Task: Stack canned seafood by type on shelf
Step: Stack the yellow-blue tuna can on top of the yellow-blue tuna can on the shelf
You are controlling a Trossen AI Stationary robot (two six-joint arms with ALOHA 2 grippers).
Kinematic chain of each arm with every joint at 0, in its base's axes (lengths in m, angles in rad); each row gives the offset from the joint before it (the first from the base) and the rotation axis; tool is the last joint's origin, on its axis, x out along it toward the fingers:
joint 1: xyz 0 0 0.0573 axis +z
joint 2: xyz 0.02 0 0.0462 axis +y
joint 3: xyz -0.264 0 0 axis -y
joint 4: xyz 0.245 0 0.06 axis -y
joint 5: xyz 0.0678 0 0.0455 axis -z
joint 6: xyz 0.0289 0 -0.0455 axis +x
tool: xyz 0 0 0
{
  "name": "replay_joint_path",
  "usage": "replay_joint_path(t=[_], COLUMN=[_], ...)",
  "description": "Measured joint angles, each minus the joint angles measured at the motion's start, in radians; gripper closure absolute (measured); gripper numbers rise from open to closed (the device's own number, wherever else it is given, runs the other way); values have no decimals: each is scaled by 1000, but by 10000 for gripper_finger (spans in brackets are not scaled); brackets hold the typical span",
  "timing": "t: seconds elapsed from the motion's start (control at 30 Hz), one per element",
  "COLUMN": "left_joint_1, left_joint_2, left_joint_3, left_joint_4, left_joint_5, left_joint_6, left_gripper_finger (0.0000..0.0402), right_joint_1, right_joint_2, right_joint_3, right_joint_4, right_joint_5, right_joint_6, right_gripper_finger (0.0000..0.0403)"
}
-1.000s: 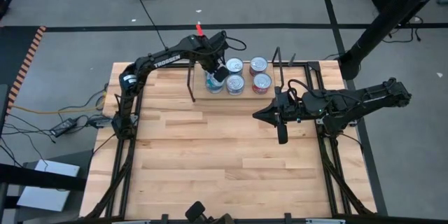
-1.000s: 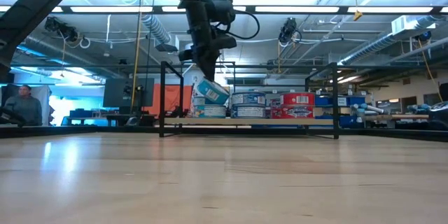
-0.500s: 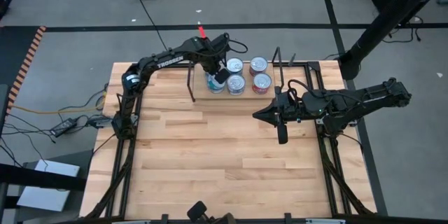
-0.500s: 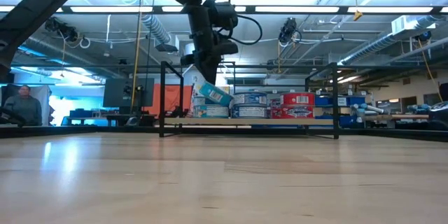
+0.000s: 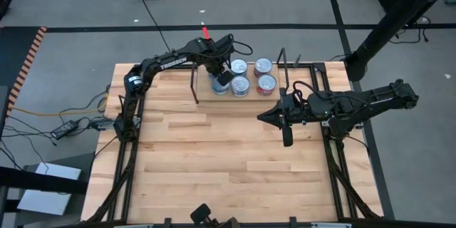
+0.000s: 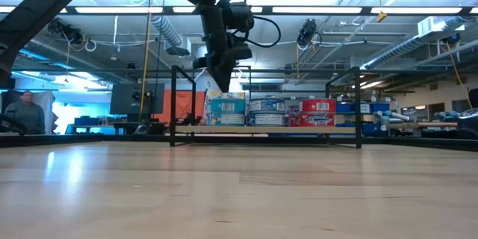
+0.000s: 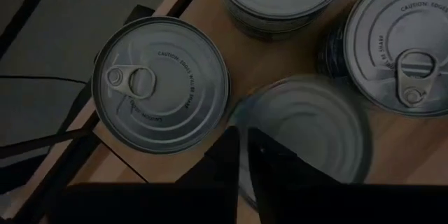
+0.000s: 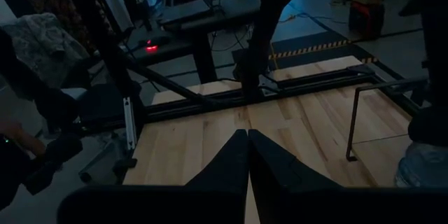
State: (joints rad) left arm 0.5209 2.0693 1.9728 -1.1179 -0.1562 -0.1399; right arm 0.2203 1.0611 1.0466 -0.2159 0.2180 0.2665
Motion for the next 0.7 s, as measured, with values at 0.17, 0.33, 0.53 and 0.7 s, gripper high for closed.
replay_joint_path(t=[0.17,0.33,0.53,0.7], left_joint_1=[-8,-14,-30,-31], left_joint_2=[0,0,-8,0], left_joint_3=[0,6,66,55], left_joint_4=[-2,-11,5,17], left_joint_5=[-1,-23,50,122], left_joint_6=[34,48,40,29], left_gripper_finger=[337,292,339,394], right_joint_1=[0,0,0,0], right_joint_2=[0,0,0,0], right_joint_3=[0,0,0,0], right_joint_4=[0,1,1,6], right_joint_5=[0,0,0,0], right_joint_6=[0,0,0,0], right_gripper_finger=[380,380,380,380])
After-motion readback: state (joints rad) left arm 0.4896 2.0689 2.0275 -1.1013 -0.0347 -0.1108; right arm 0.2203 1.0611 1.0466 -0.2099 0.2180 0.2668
